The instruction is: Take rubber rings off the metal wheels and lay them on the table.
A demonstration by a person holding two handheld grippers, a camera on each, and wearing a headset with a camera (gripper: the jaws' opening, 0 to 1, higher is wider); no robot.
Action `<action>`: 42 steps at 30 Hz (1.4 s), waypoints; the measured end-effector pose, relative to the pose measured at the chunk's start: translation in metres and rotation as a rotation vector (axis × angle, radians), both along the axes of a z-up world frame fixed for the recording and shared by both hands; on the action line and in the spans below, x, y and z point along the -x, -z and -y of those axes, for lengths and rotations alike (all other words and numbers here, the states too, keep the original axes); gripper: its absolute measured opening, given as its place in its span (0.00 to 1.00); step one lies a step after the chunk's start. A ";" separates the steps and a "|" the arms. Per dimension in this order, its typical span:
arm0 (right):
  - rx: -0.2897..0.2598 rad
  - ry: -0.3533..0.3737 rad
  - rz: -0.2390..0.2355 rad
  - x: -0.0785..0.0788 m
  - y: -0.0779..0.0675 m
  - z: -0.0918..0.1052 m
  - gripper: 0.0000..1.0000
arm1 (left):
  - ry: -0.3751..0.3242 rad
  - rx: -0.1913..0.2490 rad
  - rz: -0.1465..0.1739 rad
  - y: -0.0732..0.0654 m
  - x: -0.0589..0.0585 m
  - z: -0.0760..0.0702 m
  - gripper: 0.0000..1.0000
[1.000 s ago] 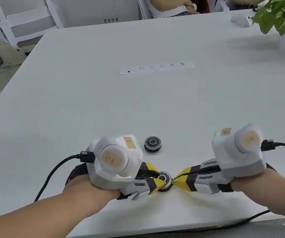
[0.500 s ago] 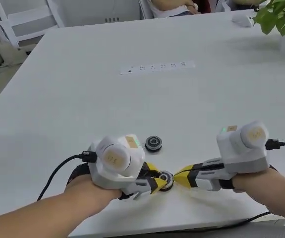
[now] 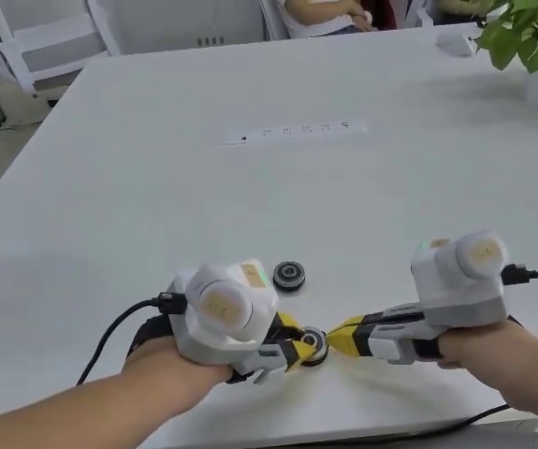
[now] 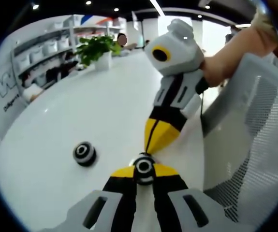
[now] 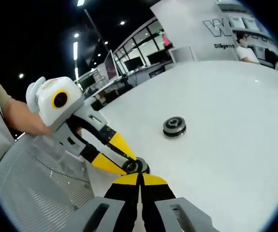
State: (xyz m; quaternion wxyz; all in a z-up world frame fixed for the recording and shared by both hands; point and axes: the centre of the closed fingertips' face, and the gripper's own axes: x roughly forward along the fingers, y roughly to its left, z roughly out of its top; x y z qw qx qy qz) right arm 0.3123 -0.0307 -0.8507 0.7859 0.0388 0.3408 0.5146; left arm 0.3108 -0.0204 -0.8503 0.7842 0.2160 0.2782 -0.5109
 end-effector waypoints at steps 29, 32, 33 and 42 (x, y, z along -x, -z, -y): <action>-0.014 -0.016 -0.007 0.004 -0.003 -0.004 0.00 | -0.007 -0.011 0.000 0.000 0.000 0.001 0.12; -0.017 -0.018 -0.009 0.005 -0.003 -0.005 0.00 | -0.007 -0.011 -0.001 0.001 0.000 0.000 0.12; -0.018 -0.018 -0.009 0.006 -0.003 -0.005 0.00 | -0.004 -0.012 0.000 0.001 0.001 0.001 0.12; -0.020 -0.032 -0.006 0.008 -0.004 -0.006 0.00 | -0.002 -0.012 -0.001 0.001 0.001 0.001 0.12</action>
